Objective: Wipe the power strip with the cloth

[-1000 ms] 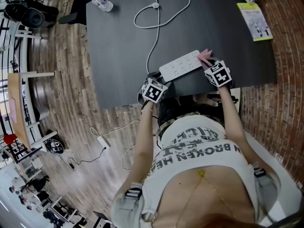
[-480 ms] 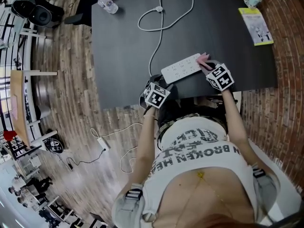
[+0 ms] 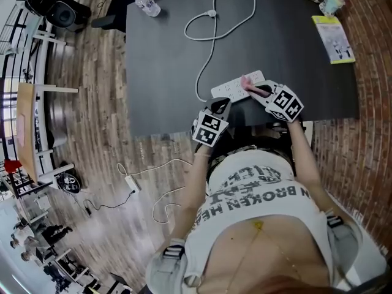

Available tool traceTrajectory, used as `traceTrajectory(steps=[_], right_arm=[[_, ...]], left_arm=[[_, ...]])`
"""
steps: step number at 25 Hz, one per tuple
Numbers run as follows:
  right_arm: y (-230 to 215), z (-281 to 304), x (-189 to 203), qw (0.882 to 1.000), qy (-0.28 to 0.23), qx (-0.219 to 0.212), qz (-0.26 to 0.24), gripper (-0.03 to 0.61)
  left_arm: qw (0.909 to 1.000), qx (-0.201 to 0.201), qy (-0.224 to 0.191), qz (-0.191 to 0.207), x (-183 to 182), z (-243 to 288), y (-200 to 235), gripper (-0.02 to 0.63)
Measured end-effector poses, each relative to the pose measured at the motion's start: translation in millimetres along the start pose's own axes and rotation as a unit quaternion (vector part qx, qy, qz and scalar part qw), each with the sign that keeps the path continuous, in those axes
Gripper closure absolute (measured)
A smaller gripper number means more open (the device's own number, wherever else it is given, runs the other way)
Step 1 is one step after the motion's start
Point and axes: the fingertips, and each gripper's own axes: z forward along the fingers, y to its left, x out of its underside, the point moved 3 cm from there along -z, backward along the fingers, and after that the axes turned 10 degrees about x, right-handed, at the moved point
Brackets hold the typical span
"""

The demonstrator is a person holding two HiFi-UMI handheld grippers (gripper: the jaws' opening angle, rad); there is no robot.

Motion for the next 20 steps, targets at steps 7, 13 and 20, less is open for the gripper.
traceTrajectory(steps=[7, 13, 20], right_arm=[[12.2, -17.1, -34.3, 0.998, -0.052, -0.017, -0.035, 0.561], [15.1, -38.3, -78.1, 0.991, -0.125, -0.024, -0.041, 0.561], [16.9, -77.5, -116.7, 0.978, -0.209, -0.007, -0.020, 0.562]], left_arm=[[0.9990, -0.007, -0.044, 0.006, -28.1, -10.2, -13.1, 0.606], [0.9941, -0.017, -0.104, 0.025, -72.0, -30.3, -21.4, 0.606], [0.9846, -0.027, -0.167, 0.047, -111.9, -54.9, -34.1, 0.606]])
